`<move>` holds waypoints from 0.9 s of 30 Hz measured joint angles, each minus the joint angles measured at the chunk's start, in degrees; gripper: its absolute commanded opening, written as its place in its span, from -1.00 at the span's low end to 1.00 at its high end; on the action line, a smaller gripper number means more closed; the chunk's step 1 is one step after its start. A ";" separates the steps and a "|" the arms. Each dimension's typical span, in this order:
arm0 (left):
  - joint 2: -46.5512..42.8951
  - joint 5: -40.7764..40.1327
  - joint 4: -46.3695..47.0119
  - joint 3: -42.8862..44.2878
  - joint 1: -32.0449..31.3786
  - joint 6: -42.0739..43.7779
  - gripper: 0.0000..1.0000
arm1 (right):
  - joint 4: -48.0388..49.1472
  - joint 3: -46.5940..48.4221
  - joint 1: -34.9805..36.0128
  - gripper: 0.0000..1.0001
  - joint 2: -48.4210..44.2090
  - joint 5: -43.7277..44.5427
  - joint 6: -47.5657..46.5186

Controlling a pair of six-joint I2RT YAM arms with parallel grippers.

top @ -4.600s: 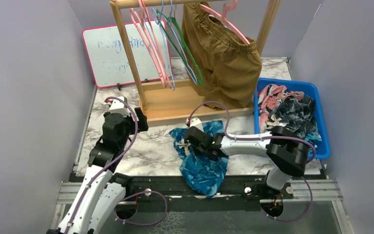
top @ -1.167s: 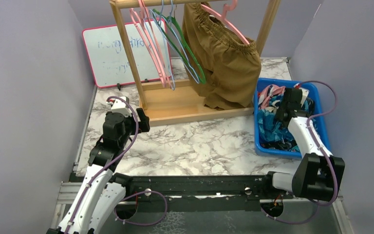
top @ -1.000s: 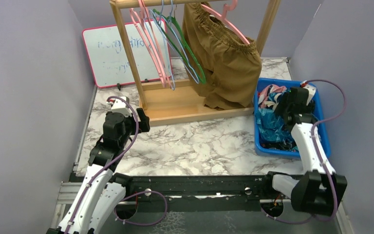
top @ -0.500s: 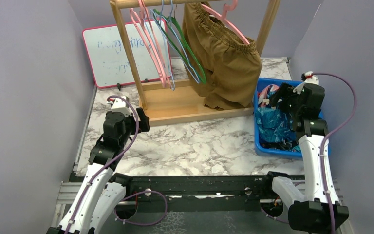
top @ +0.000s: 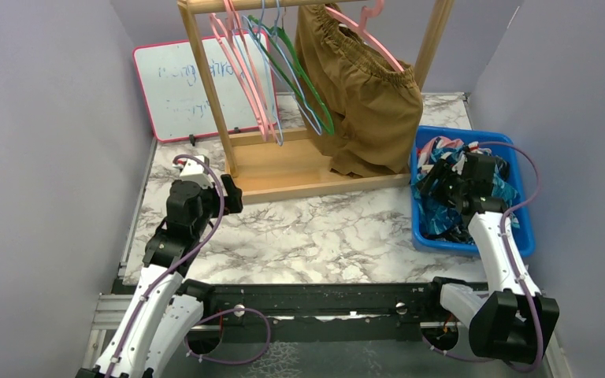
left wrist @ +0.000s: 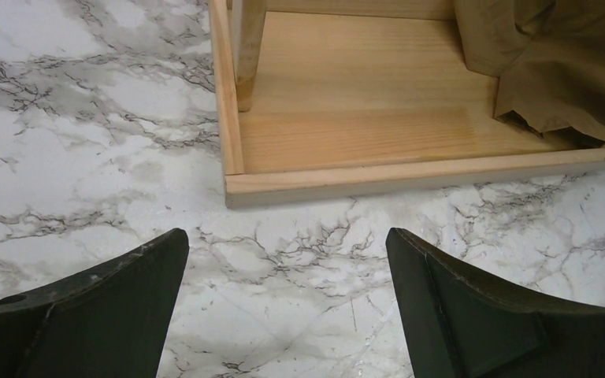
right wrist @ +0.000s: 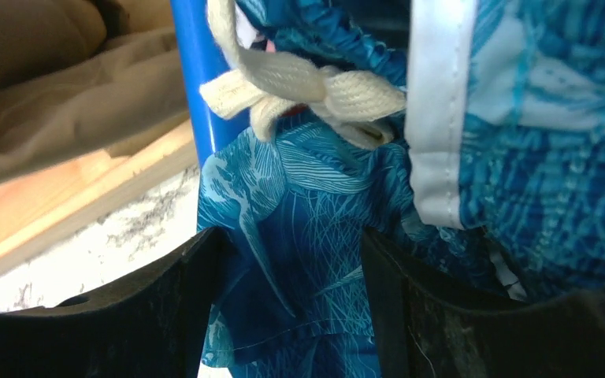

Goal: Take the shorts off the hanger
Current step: Place the shorts in the basket.

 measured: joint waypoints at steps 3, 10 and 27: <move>-0.74 0.00 0.00 -0.02 0.00 0.00 0.98 | 1.66 0.00 0.15 0.21 0.42 4.35 2.21; -2.16 -0.02 0.00 -0.11 0.00 0.00 0.98 | 2.29 -1.42 0.00 -0.14 -4.87 15.34 3.80; -2.14 -1.18 -0.02 -0.42 0.00 -0.68 0.98 | 0.85 10.14 0.00 0.63 -9.79 -0.63 2.45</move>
